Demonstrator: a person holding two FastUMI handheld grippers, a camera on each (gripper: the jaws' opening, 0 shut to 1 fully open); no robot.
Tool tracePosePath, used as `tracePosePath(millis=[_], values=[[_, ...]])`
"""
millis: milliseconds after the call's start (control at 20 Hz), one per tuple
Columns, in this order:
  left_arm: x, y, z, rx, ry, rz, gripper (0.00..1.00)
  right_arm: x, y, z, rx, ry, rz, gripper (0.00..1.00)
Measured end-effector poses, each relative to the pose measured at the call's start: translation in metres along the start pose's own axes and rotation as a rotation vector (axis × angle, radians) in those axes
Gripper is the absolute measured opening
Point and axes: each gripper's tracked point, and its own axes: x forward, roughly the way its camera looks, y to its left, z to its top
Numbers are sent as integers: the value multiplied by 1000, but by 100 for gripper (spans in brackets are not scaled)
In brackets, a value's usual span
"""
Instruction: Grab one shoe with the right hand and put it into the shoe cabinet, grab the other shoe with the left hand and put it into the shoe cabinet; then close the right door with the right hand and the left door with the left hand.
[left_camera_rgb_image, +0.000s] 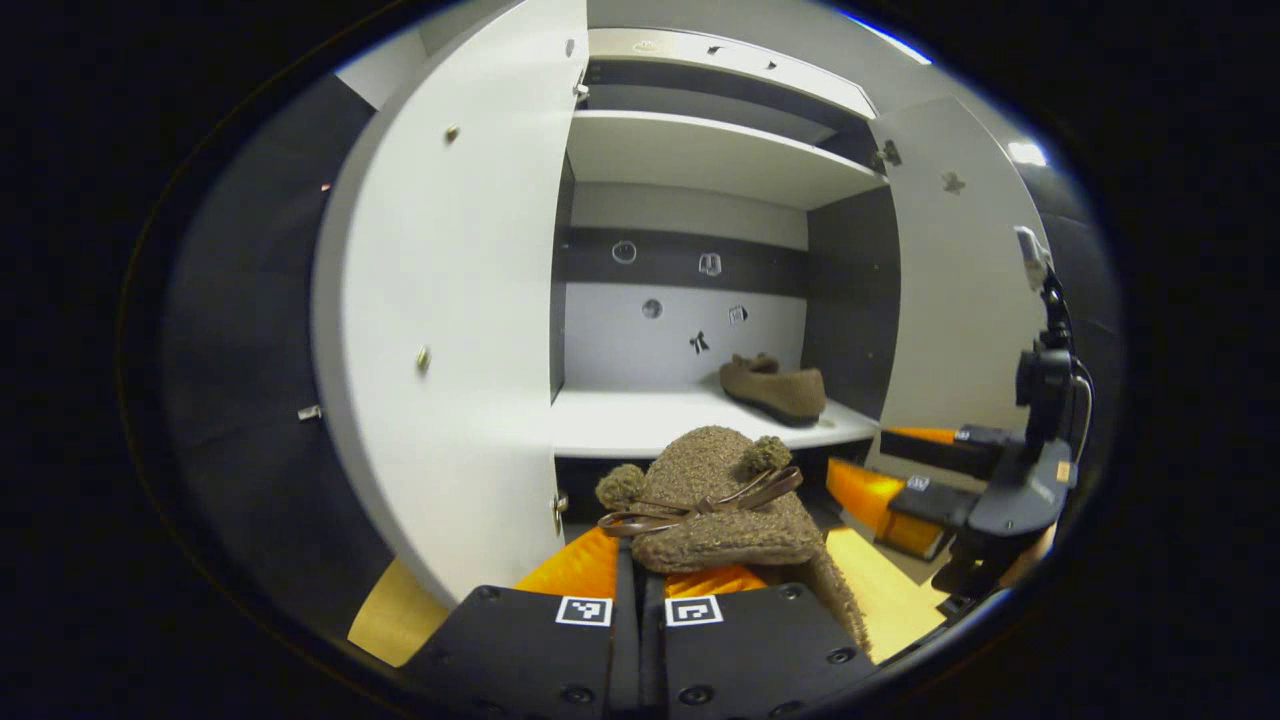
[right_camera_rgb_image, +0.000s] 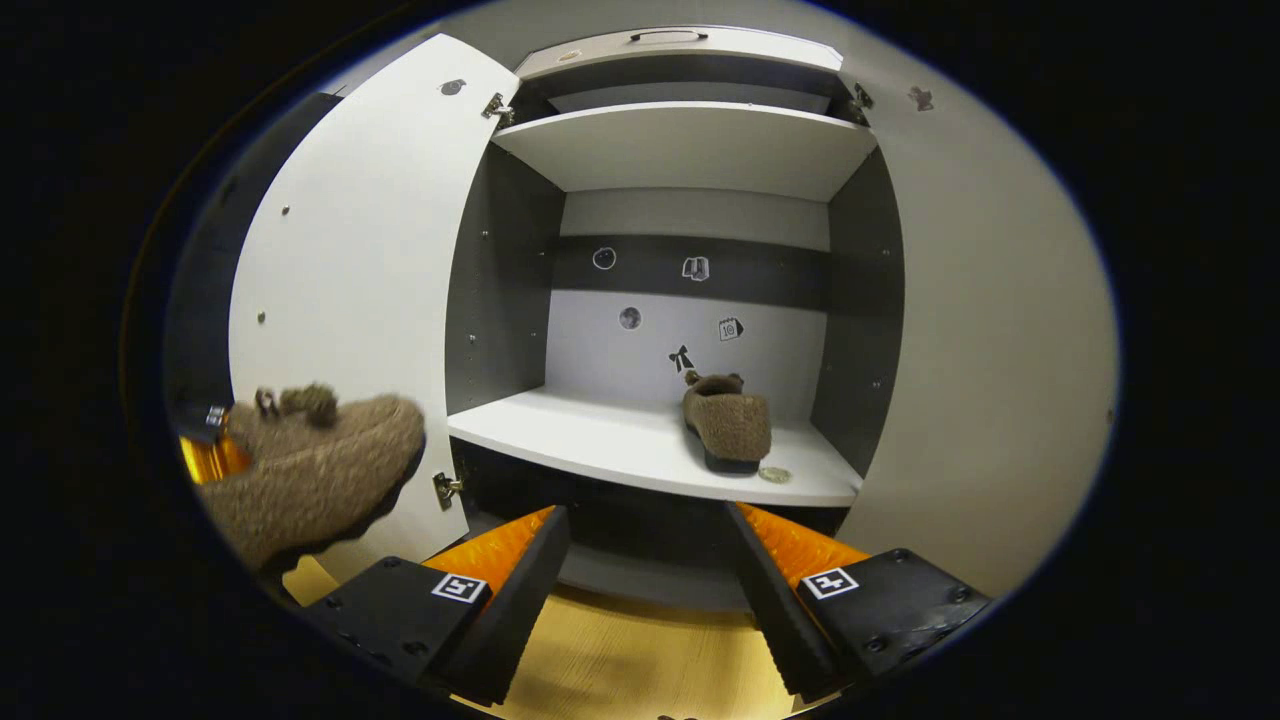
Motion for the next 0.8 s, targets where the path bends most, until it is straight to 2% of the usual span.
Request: tracePosePath(millis=[150, 350, 550, 800], values=[[54, -9, 41, 29, -38, 16, 5, 22, -1, 13, 6, -12, 51, 98], [121, -16, 68, 61, -54, 50, 5, 52, -12, 20, -31, -16, 92, 98], [184, -14, 82, 74, -46, 74, 5, 77, -23, 15, 23, 11, 141, 98], [260, 10, 72, 77, 49, 131, 5, 100, -33, 3, 57, 52, 175, 98]])
